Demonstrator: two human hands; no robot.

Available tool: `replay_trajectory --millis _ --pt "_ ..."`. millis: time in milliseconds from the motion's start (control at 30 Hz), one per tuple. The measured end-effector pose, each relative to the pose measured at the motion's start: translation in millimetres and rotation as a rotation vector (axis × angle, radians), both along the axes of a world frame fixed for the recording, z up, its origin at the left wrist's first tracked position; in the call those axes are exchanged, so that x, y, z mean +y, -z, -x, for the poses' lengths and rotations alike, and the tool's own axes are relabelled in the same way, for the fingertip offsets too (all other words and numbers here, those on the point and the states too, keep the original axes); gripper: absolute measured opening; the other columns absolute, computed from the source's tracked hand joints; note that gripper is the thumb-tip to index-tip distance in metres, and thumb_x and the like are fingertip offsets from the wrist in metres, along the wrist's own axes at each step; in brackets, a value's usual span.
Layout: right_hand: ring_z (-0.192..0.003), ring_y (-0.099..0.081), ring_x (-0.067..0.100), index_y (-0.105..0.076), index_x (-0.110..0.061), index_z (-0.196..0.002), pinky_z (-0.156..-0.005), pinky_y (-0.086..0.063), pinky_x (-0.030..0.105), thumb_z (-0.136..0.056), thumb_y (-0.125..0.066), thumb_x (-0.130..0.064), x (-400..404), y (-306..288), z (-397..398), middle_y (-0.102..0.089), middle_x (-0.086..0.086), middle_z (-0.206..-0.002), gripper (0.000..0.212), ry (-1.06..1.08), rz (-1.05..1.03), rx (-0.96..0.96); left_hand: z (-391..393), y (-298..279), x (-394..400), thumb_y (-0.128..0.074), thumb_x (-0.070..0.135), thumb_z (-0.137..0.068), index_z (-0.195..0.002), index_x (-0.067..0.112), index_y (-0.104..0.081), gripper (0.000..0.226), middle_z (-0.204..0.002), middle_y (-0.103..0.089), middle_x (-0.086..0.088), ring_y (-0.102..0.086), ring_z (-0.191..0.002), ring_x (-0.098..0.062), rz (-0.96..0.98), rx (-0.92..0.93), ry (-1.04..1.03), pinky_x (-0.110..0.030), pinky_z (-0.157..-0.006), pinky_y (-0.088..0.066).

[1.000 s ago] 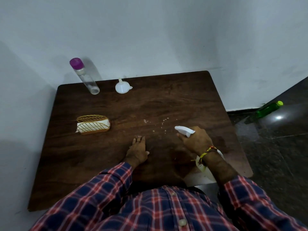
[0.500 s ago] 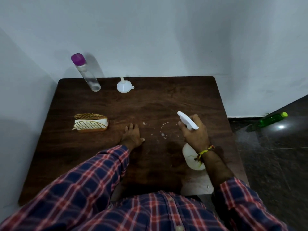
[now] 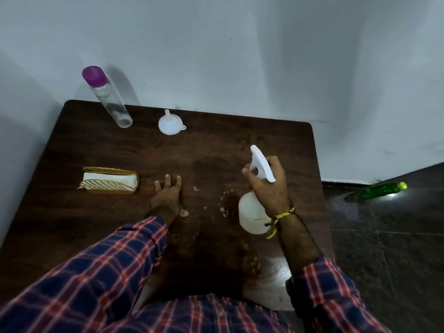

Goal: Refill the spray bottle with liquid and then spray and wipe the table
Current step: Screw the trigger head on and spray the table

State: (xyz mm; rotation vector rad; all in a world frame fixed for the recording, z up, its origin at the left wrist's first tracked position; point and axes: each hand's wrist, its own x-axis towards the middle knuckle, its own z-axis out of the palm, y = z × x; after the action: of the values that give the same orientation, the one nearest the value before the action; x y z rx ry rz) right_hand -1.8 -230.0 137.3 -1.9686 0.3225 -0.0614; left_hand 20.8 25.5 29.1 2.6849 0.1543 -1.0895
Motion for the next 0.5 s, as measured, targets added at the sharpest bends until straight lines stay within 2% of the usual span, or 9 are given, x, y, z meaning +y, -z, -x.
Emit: replay_trajectory --millis 100,167,233,300,400,500 --pt "-0.066 -0.061 0.023 -0.065 0.004 -0.085 -0.057 -0.051 0.041 -0.077 -0.085 -0.013 -2.0 1.5 -36.3 -0.063 0.024 -0.076 0.027 0.013 -0.128 -0.012 -6.7 -3.0 -0.8 -0.087 0.029 -0.067 -0.154 0.031 0.008 0.129 -0.161 0.020 -0.007 0.011 -0.146 -0.044 -0.002 0.058 0.008 -0.059 -0.115 -0.023" --pt "-0.071 -0.063 0.022 -0.072 0.007 -0.089 -0.060 -0.052 0.034 -0.073 -0.089 -0.012 -5.2 6.9 -68.0 -0.070 0.027 -0.084 0.030 0.055 -0.229 0.024 -11.1 -3.8 -2.3 -0.088 0.028 -0.066 -0.154 0.031 0.009 0.131 -0.161 0.020 -0.008 0.012 -0.146 -0.045 -0.010 0.078 0.009 -0.059 -0.115 -0.023" --pt "-0.079 -0.068 0.026 -0.075 0.007 -0.094 -0.070 -0.054 0.035 -0.069 -0.091 -0.013 -6.3 12.7 -100.7 -0.073 0.030 -0.094 0.035 0.074 -0.301 0.045 -14.4 -3.7 -3.5 -0.088 0.030 -0.065 -0.154 0.031 0.011 0.133 -0.161 0.020 -0.008 0.012 -0.145 -0.047 -0.029 0.091 0.013 -0.060 -0.115 -0.023" --pt "-0.080 -0.069 0.019 -0.076 0.006 -0.094 -0.072 -0.054 0.029 -0.069 -0.091 -0.012 -6.1 15.3 -130.7 -0.074 0.026 -0.096 0.034 0.046 -0.282 0.046 -15.8 -3.1 -3.8 -0.089 0.030 -0.064 -0.154 0.031 0.012 0.135 -0.161 0.020 -0.008 0.012 -0.144 -0.048 -0.036 0.107 0.014 -0.060 -0.114 -0.024" --pt "-0.071 -0.064 0.006 -0.077 0.004 -0.093 -0.065 -0.048 0.018 -0.069 -0.090 -0.010 -5.6 15.8 -173.0 -0.074 0.017 -0.089 0.031 -0.020 -0.252 0.031 -16.2 0.5 -1.6 -0.090 0.032 -0.062 -0.154 0.030 0.011 0.137 -0.161 0.020 -0.008 0.012 -0.144 -0.050 -0.037 0.093 0.029 -0.060 -0.112 -0.027" --pt "-0.080 -0.064 0.012 -0.076 0.002 -0.099 -0.071 -0.047 0.022 -0.069 -0.089 -0.011 -11.9 18.4 -206.2 -0.075 0.022 -0.098 0.036 -0.160 -0.219 0.064 -16.2 3.4 0.7 -0.090 0.031 -0.061 -0.154 0.031 0.011 0.137 -0.161 0.021 -0.007 0.014 -0.144 -0.049 -0.031 0.107 0.029 -0.060 -0.113 -0.027"
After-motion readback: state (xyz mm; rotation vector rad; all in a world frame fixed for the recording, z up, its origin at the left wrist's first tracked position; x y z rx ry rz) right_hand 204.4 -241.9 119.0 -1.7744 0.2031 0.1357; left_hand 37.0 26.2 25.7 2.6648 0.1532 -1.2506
